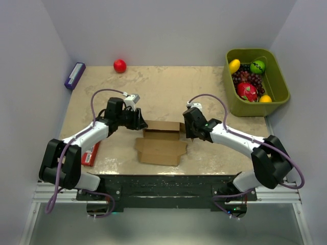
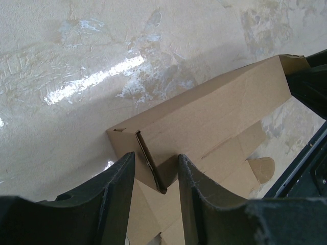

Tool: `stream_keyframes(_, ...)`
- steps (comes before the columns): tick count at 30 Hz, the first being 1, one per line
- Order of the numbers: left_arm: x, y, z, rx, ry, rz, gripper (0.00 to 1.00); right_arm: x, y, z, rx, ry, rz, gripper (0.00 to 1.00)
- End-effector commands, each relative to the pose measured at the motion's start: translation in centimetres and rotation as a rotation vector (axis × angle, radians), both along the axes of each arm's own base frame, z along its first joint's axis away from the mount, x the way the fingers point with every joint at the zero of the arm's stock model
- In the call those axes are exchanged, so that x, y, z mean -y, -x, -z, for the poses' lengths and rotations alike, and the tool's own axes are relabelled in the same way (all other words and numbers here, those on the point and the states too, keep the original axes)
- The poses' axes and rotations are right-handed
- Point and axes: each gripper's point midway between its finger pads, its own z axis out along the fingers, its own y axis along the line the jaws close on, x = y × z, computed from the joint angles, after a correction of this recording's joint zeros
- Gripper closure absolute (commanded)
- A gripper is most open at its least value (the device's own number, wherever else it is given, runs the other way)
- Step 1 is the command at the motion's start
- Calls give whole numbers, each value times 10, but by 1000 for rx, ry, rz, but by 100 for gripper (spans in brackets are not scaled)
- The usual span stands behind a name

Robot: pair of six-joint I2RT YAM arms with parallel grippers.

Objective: Fold the paper box

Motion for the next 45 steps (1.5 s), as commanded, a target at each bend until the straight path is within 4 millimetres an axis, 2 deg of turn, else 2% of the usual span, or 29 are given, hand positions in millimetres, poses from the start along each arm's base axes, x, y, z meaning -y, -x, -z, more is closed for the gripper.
stream_keyframes(1, -1, -8, -4, 29, -21, 10, 56, -14, -11, -7, 20, -45, -21, 64)
stream_keyframes(6, -2, -8, -2, 33, -39, 3, 57, -31, -3, -11, -54, -93, -75, 82)
stream_keyframes(10, 2, -5, 1, 26, -44, 16, 57, -34, 5, -14, -86, -105, -85, 88)
stream_keyframes(14, 9, -3, 3, 21, -47, 36, 57, -36, 10, -18, -105, -114, -98, 97)
stream_keyframes(18, 10, -1, 7, 19, -77, 40, 57, -33, 9, -24, -100, -90, -115, 100)
stream_keyframes(24, 9, -2, 7, 46, -140, 37, 58, -22, 9, -18, -150, 37, -169, 100)
stream_keyframes(27, 11, -3, 0, 84, -154, 39, 55, -22, 10, -14, -161, 51, -176, 100)
stream_keyframes(28, 11, -4, -9, 116, -148, 37, 46, -21, 9, -13, -160, 51, -172, 100)
stream_keyframes(30, 8, -12, -23, 176, -155, 9, 36, -21, 9, -9, -162, 46, -165, 100)
stream_keyframes(31, 6, -17, -39, 236, -150, -7, 31, -22, 8, -9, -157, 43, -166, 100)
stream_keyframes(33, 0, -22, -60, 317, -154, -40, 27, -25, 7, -9, -150, 31, -176, 100)
stream_keyframes(34, -4, -24, -81, 392, -144, -65, 22, -25, 6, -8, -148, 34, -177, 100)
stream_keyframes(35, -12, -27, -92, 438, -159, -111, 21, -26, 5, -9, -146, 36, -186, 100)
stream_keyframes(36, -19, -24, -112, 503, -149, -137, 20, -26, 5, -7, -148, 43, -190, 100)
stream_keyframes(39, -27, -21, -146, 625, -116, -202, 21, -25, 4, -8, -149, 50, -192, 100)
stream_keyframes(40, -19, -10, -168, 681, -65, -200, 22, -25, 4, -9, -146, 51, -194, 100)
stream_keyframes(42, -7, 3, -179, 713, -25, -192, 26, -25, 4, -10, -149, 49, -193, 100)
stream_keyframes(43, 16, 20, -187, 725, 46, -136, 27, -25, 5, -11, -148, 47, -192, 100)
stream_keyframes(44, 28, 28, -186, 714, 82, -111, 28, -26, 5, -12, -149, 42, -191, 100)
stream_keyframes(45, 39, 34, -168, 672, 96, -84, 30, -25, 5, -11, -152, 43, -190, 100)
